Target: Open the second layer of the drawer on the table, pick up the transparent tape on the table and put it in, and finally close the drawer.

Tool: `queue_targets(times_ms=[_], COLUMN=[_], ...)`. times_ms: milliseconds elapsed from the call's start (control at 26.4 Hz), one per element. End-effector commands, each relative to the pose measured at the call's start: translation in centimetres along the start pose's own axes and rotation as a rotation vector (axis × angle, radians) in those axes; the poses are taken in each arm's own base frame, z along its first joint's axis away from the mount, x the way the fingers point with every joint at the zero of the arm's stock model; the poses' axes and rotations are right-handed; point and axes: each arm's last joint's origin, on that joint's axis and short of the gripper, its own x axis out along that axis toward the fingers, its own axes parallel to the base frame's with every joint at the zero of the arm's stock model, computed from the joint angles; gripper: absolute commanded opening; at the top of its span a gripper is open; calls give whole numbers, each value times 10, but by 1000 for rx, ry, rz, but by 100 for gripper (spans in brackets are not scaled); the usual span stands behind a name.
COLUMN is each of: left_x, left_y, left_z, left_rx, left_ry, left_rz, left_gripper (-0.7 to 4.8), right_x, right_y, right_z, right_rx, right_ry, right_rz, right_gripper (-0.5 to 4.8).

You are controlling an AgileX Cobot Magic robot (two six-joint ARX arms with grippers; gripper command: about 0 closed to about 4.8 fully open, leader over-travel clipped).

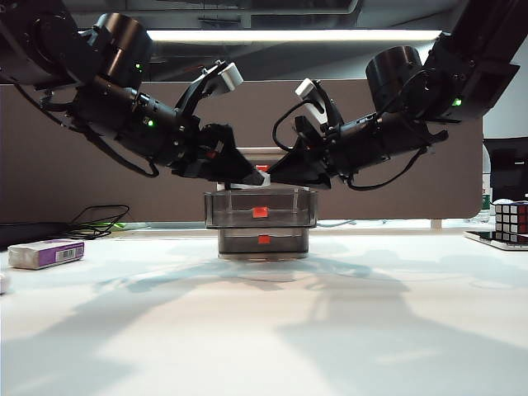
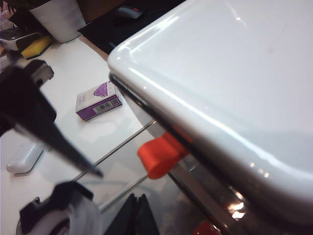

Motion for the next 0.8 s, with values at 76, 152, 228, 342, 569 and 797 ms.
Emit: queue_targets(times_ms=[76, 152, 228, 342, 569, 797], left_x=[0, 0, 0, -9, -48, -58], left_y=[0, 0, 0, -2, -17, -27], left_z=[5, 5, 5, 15, 41, 38], left_rx=[18, 19, 20, 9, -32, -90], left_ry=[-25, -26, -21, -22, 43, 106], left_rz=[7, 8, 25, 23, -16, -115], left_gripper=[324, 324, 322, 193, 49, -5], right_x=[0, 0, 0, 0, -8, -25], right_y=[1, 2, 2, 2, 14, 33], right_z=[5, 5, 5, 5, 20, 51], right_rx=[-16, -16, -16, -17, -59, -161], right_ry=[-18, -18, -18, -18, -31, -106], right_rz=[4, 4, 5, 13, 41, -3], right_gripper=[-5, -5, -5, -5, -5, -5])
